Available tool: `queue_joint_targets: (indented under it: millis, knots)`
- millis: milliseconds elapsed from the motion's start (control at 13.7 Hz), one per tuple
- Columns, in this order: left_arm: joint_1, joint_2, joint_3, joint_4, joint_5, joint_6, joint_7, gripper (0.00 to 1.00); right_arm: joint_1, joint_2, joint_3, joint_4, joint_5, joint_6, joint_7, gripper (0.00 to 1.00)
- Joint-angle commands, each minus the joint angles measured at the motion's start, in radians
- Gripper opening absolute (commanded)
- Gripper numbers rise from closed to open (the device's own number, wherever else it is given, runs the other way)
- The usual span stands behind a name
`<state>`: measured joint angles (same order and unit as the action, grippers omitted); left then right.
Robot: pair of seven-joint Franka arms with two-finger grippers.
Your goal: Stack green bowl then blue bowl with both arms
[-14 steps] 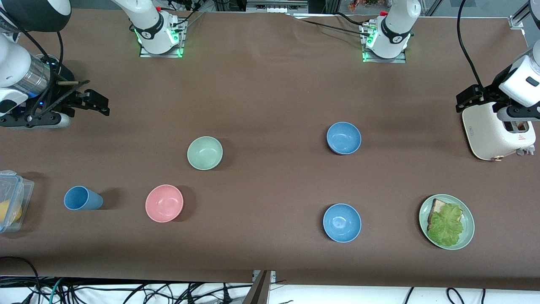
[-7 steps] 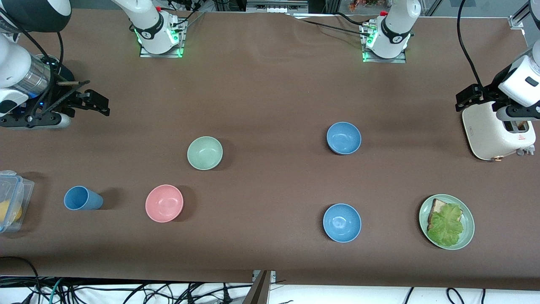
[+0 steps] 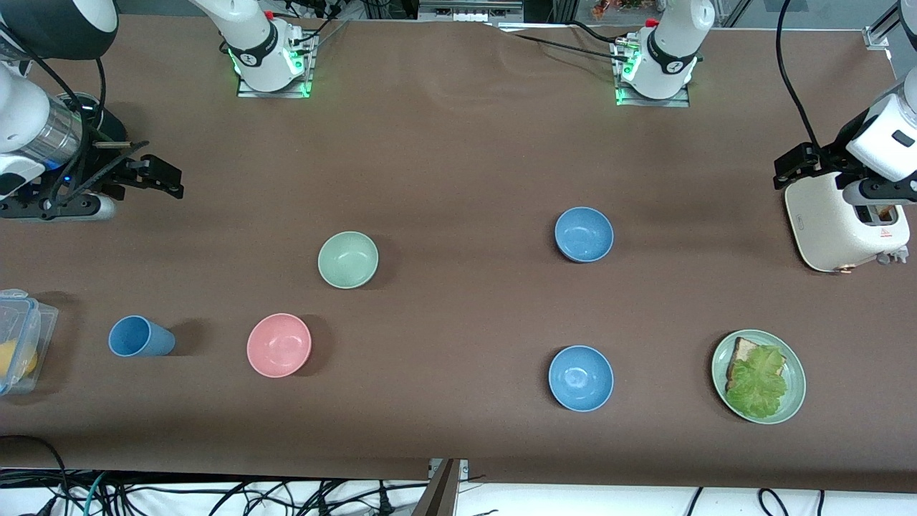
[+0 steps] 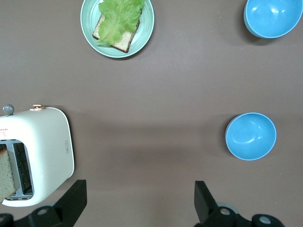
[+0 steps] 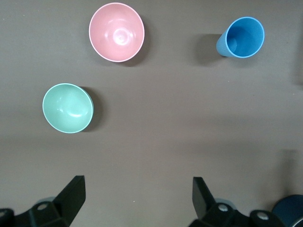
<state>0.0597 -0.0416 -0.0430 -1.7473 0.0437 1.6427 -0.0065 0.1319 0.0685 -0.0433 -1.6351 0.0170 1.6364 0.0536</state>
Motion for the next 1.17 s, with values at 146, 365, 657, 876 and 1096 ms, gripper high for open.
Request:
queue_joint_targets:
  millis: [146,365,657,876,1096]
  knots:
    - [0.000,0.017,-0.005,0.037,0.005,-0.027,-0.007,1.00,-0.003,0.007,-0.003,0.021,-0.008,-0.021,-0.001,1.00]
    - [0.000,0.017,-0.005,0.037,0.005,-0.027,-0.007,1.00,-0.003,0.007,-0.003,0.020,-0.006,-0.021,-0.003,1.00]
    - [0.000,0.017,-0.005,0.037,0.005,-0.027,-0.009,1.00,-0.003,0.007,-0.003,0.020,-0.006,-0.021,-0.002,1.00]
    - [0.000,0.017,-0.005,0.037,0.005,-0.027,-0.009,1.00,-0.003,0.010,-0.003,0.020,-0.002,-0.012,-0.014,1.00]
    - [-0.003,0.017,-0.006,0.037,0.005,-0.027,-0.009,1.00,-0.001,0.031,-0.001,0.024,0.003,0.000,-0.012,1.00]
